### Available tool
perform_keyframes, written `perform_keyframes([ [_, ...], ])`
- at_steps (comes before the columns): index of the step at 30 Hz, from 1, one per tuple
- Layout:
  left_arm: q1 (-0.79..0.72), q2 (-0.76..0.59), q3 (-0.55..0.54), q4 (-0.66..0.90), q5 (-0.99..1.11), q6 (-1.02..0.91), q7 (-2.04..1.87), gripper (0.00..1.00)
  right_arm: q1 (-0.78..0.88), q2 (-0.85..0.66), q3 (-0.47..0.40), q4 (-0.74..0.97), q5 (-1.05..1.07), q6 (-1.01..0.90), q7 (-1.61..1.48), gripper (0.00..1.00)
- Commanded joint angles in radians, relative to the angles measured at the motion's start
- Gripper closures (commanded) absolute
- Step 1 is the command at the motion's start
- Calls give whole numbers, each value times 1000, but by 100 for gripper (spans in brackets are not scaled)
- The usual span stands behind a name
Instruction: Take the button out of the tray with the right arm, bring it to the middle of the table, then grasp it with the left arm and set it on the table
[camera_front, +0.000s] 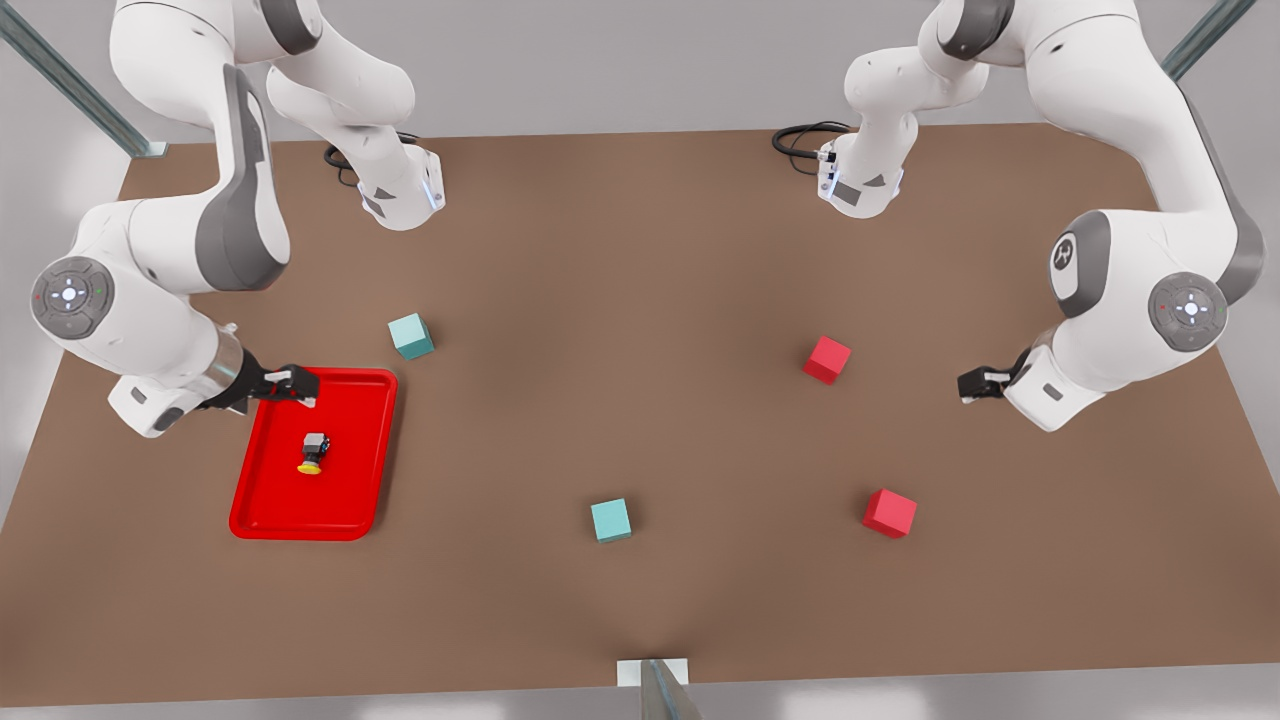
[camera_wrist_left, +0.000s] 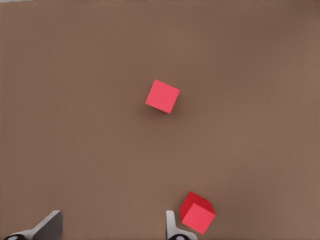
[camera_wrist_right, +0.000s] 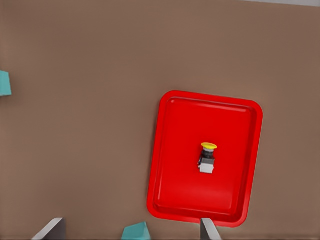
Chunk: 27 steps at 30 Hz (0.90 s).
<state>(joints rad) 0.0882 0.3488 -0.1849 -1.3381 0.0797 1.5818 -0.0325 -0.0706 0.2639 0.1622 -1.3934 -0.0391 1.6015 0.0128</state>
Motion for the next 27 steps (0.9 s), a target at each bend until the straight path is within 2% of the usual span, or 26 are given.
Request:
perform_keyframes([
  [1,1,-2,1,1,3,23,-14,0,0,3,-1,1,4,-12,3,0],
  [4,-8,-2,-4,11,-6,21,2,0,12,35,7,-3,2,5,3,0],
  [8,8,-8,2,14,-57,12,-26,0,-2,127,8,-47,-7,123,-13,0],
  [12,8,16,2,5,-58,49,-30,0,-84,113,8,-315,-10,452,-94,0],
  [13,-33,19,2,2,-48,40,-33,0,-110,118,10,-342,-9,495,-67,0],
  [15,-33,30,2,-1,-49,41,-29,0,-126,124,10,-361,-9,514,124,0],
  [17,-28,32,2,1,-49,37,-24,0,-132,120,10,-444,-9,611,272,0],
  [21,-27,29,2,-1,-49,32,-30,0,-143,184,10,-446,-65,620,300,0],
  [25,-22,30,2,-3,-48,32,-30,0,-196,232,11,-447,-156,630,78,0],
  [27,-24,29,2,-3,-48,27,-30,0,-273,262,51,-447,-215,632,-10,0],
])
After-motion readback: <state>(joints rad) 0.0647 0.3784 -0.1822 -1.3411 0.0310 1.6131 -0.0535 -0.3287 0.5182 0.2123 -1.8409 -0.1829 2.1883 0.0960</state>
